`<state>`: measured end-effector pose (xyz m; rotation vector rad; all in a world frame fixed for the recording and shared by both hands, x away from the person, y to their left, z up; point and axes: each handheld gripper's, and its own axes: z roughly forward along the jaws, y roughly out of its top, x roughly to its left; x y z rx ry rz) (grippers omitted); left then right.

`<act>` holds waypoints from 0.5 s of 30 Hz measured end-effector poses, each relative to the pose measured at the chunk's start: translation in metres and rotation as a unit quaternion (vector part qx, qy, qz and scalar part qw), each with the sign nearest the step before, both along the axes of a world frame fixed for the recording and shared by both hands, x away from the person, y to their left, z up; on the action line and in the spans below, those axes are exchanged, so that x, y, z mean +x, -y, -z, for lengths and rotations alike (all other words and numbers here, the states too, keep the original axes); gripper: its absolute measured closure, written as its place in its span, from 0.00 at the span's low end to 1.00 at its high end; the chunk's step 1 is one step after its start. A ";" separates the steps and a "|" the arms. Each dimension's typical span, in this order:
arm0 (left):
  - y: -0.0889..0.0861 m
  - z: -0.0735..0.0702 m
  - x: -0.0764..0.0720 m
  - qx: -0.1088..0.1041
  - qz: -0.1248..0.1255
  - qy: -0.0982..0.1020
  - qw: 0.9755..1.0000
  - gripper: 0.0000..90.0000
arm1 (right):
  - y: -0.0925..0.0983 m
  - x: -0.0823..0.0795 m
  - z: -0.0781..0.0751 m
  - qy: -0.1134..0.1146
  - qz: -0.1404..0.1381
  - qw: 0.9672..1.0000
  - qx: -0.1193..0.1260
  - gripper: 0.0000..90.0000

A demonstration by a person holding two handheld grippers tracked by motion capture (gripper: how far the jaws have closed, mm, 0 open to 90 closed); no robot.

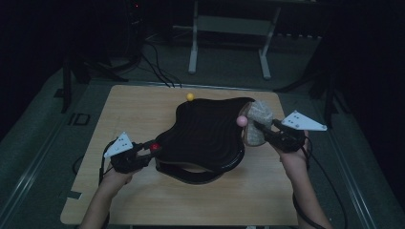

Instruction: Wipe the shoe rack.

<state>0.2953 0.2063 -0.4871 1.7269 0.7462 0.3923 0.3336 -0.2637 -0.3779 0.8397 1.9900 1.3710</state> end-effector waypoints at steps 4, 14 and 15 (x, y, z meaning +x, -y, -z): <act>0.000 0.000 0.000 -0.001 0.001 -0.001 1.000 0.66 | 0.005 0.008 0.008 -0.012 0.016 1.000 -0.004 0.73; 0.000 -0.001 0.000 0.007 0.003 -0.002 1.000 0.66 | 0.007 0.012 -0.015 0.014 0.025 1.000 0.011 0.73; 0.000 -0.001 0.000 0.007 0.002 -0.002 1.000 0.66 | 0.006 0.014 -0.018 0.013 0.023 1.000 0.010 0.73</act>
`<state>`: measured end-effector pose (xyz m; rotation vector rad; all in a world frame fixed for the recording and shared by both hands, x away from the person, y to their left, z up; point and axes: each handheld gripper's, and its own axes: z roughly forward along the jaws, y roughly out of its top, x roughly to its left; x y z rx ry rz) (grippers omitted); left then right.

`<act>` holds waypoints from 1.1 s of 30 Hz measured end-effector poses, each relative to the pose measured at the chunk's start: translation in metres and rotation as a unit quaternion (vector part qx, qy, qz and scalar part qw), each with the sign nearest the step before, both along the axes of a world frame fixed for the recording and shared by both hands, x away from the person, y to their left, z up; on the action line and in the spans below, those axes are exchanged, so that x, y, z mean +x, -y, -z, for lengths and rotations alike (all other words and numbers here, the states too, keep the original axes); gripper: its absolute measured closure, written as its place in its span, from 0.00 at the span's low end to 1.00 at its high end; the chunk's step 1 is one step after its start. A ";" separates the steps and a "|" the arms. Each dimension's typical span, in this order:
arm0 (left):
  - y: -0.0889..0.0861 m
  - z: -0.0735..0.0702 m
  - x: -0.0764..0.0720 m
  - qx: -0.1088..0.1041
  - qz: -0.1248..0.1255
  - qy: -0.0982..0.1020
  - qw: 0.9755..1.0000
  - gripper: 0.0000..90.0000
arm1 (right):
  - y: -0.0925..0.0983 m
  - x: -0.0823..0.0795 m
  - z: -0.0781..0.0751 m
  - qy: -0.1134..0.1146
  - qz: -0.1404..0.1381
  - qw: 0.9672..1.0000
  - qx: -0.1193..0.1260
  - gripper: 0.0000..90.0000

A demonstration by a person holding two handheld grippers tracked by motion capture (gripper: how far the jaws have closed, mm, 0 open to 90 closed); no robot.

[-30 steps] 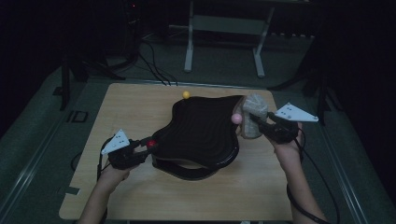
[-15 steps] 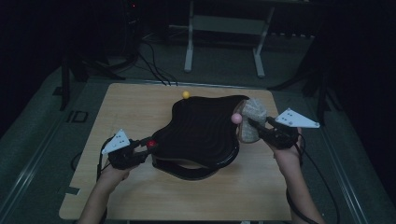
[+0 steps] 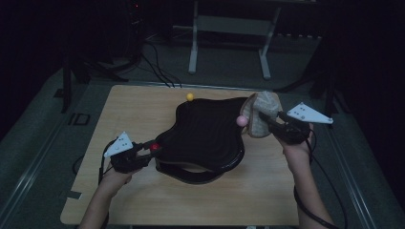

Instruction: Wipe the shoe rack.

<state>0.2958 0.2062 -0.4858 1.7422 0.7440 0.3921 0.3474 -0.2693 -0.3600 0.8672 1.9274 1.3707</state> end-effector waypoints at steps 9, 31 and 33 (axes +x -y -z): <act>-0.001 -0.002 0.001 0.007 0.005 -0.005 1.000 0.66 | 0.006 0.016 0.009 -0.025 0.020 0.999 -0.014 0.73; -0.002 0.001 0.002 -0.003 0.009 -0.001 1.000 0.65 | 0.001 0.037 -0.005 -0.026 0.031 0.999 -0.015 0.73; -0.001 0.001 0.001 -0.002 0.007 -0.001 1.000 0.65 | -0.003 0.037 0.001 -0.025 0.036 0.999 -0.028 0.73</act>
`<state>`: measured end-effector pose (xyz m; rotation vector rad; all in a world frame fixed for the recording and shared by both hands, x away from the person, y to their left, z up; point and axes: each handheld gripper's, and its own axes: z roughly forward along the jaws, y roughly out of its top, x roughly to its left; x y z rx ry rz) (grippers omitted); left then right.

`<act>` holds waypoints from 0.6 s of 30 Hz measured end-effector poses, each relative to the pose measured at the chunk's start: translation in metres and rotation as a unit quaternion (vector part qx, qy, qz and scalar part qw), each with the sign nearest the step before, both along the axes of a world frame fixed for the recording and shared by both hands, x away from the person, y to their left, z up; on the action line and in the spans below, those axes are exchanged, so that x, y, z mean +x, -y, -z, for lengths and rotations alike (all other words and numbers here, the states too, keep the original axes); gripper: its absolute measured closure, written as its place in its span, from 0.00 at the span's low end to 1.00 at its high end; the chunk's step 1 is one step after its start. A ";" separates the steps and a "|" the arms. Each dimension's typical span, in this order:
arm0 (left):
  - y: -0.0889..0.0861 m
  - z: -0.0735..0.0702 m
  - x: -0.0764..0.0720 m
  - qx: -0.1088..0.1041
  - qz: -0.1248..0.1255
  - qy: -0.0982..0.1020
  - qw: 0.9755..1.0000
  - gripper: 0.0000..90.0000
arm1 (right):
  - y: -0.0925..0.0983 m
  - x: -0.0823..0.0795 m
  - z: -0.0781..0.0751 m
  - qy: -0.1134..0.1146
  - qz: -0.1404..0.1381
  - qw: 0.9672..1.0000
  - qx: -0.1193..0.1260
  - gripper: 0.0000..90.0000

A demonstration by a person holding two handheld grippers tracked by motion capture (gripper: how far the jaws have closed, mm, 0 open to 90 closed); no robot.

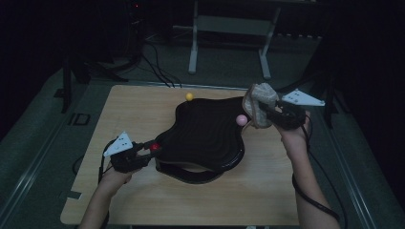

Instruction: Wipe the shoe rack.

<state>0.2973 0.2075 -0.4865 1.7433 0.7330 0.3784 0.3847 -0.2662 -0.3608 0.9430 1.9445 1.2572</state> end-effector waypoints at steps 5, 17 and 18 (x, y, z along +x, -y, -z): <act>0.000 0.000 0.000 0.000 0.002 0.000 1.000 0.66 | 0.010 0.002 0.011 -0.015 0.011 1.000 0.006 0.74; 0.000 0.000 0.000 0.002 0.003 0.001 1.000 0.65 | 0.008 0.016 0.008 -0.024 0.014 1.000 -0.015 0.74; 0.000 0.000 0.000 0.002 0.003 0.002 1.000 0.65 | 0.010 0.018 0.009 -0.029 0.017 0.999 -0.014 0.74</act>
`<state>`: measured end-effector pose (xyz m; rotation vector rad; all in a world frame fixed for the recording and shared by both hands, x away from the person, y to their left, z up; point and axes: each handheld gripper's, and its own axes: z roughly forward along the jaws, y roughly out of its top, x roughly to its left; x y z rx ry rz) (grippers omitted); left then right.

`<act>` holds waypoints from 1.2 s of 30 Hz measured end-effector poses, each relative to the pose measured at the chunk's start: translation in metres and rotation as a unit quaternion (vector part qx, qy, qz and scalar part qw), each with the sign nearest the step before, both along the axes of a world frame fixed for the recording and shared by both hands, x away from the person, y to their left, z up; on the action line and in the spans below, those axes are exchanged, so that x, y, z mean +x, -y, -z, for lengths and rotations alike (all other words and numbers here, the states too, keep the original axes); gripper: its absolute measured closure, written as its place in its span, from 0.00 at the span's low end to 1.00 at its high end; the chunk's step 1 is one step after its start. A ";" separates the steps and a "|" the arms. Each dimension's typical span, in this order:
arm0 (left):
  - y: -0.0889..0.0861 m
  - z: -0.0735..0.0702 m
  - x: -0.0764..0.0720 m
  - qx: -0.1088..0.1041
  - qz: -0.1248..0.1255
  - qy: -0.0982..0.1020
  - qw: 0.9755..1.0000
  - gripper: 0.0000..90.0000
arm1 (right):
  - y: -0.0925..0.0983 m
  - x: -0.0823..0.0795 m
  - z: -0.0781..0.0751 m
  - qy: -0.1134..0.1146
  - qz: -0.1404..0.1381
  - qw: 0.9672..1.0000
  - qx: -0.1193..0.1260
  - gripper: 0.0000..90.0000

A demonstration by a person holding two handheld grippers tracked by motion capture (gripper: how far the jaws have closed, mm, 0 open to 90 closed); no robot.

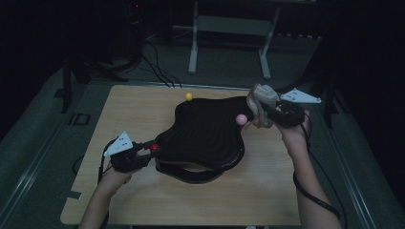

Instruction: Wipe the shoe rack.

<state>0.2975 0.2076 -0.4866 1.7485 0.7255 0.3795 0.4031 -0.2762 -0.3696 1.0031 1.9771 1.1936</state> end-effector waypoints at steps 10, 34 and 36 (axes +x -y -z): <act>0.000 0.000 0.000 0.000 0.002 -0.001 1.000 0.65 | -0.012 0.005 -0.023 0.025 -0.017 0.999 0.018 0.74; 0.001 -0.001 0.000 0.006 -0.002 0.002 1.000 0.65 | -0.016 -0.005 -0.016 0.028 -0.018 0.999 -0.001 0.73; 0.001 -0.001 0.000 0.007 -0.002 0.003 1.000 0.65 | -0.018 -0.012 -0.015 0.037 -0.026 0.999 -0.011 0.73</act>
